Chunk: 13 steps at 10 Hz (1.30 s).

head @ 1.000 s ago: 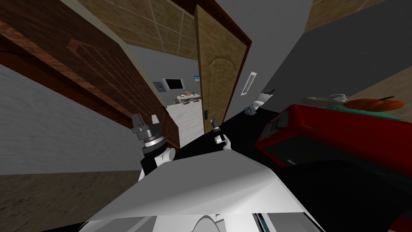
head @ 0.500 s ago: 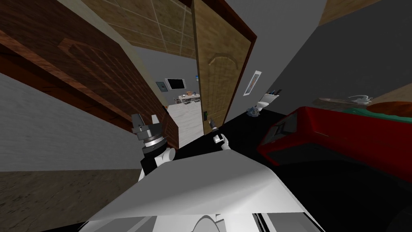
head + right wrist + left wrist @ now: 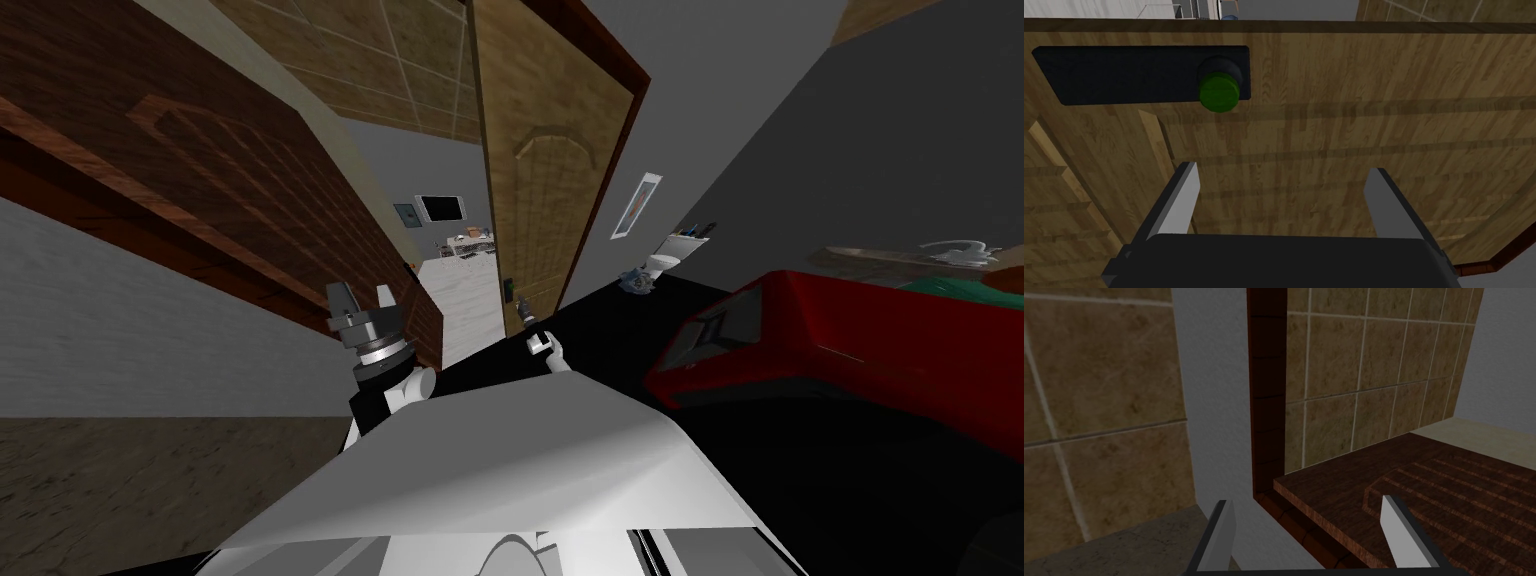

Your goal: Push the door open

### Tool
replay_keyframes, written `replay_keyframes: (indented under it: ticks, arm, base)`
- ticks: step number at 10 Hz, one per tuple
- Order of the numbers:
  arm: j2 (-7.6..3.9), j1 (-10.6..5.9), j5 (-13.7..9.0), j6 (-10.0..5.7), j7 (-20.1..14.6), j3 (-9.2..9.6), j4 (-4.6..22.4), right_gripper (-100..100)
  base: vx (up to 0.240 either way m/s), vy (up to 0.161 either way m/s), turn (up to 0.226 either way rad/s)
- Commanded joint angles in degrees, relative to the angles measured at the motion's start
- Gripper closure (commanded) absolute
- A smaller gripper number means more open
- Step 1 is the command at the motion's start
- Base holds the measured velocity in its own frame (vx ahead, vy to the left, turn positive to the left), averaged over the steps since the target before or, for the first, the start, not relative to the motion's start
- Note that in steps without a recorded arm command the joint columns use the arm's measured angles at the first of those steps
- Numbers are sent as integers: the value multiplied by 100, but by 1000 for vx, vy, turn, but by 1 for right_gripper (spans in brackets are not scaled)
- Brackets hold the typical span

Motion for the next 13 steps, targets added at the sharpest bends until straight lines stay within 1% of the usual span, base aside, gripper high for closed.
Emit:
replay_keyframes:
  ticks: [1, 2, 3, 4, 6, 7, 8, 11, 13]
  arm:
    - [8, -95, 21, 67, -7, 31, 175, -100]
    - [21, -152, 34, 96, -6, 45, 281, -100]
    - [46, -257, 56, 147, -3, 71, 476, -100]
    - [58, -307, 67, 173, -2, 84, 570, -100]
    - [104, -459, 101, 248, 2, 122, 854, -100]
    - [89, -434, 87, 186, -2, 103, 816, -100]
    - [36, -458, 85, 170, 3, 79, 875, -100]
    - [10, -482, 79, 132, 12, 40, 942, -100]
    - [26, -502, 73, 99, 19, 6, 1000, -100]
  base:
    - [69, -96, 75]
    - [66, -102, 61]
    - [74, -120, 88]
    - [80, -125, 82]
    - [104, -143, 77]
    - [47, -68, 29]
    - [101, -6, 26]
    - [172, 45, 21]
    - [196, 70, 26]
